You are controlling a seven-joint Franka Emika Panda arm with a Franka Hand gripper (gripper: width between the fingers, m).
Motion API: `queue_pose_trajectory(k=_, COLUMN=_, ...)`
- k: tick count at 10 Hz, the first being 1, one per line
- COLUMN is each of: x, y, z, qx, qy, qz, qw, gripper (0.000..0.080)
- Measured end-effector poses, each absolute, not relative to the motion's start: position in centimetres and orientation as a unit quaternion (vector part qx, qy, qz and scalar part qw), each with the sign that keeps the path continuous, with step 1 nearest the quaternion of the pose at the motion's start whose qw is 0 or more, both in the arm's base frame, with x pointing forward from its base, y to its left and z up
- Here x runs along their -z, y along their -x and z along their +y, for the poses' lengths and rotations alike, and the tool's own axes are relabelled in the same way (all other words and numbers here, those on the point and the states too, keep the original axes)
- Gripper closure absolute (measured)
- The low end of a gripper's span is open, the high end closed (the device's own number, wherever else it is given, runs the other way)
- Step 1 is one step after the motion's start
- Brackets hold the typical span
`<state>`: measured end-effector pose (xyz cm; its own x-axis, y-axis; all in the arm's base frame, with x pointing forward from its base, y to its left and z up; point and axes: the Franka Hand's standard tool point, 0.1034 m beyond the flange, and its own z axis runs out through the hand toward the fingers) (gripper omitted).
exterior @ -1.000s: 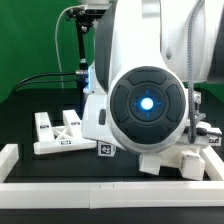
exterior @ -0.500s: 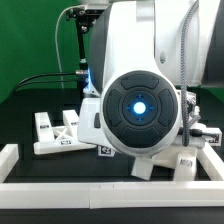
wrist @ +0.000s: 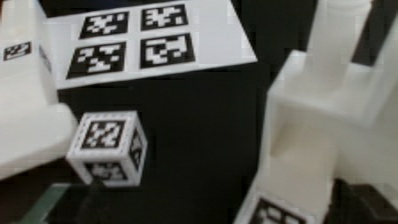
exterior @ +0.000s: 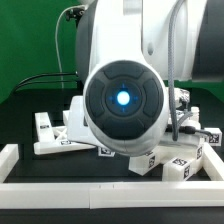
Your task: Assemble chair
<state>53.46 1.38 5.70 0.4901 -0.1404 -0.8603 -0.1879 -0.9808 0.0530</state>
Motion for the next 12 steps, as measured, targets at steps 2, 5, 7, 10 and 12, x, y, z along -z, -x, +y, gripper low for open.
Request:
queue_pose_trajectory(k=2, x=-6.4, y=-54.4, z=0.5, qx=-0.478, qy=0.873, qz=0.096, qw=0.029, gripper=0.0152)
queue_pose_trajectory(k=5, x=-9.7, y=-55.1, z=-0.6, qx=-0.364, qy=0.926, qz=0.089, qw=0.052, gripper=0.0150)
queue_pose_trajectory(k=7, x=-11.6, y=-53.8, z=-1.8, qx=-0.272, qy=0.957, qz=0.086, qw=0.060, gripper=0.0150)
queue_pose_trajectory(k=10, x=-11.9, y=-53.7, z=-1.2, qx=-0.167, qy=0.977, qz=0.123, qw=0.045, gripper=0.0150)
queue_pose_trajectory(k=12, x=-11.8, y=-53.7, z=-1.3, qx=-0.144, qy=0.981, qz=0.124, qw=0.044, gripper=0.0150)
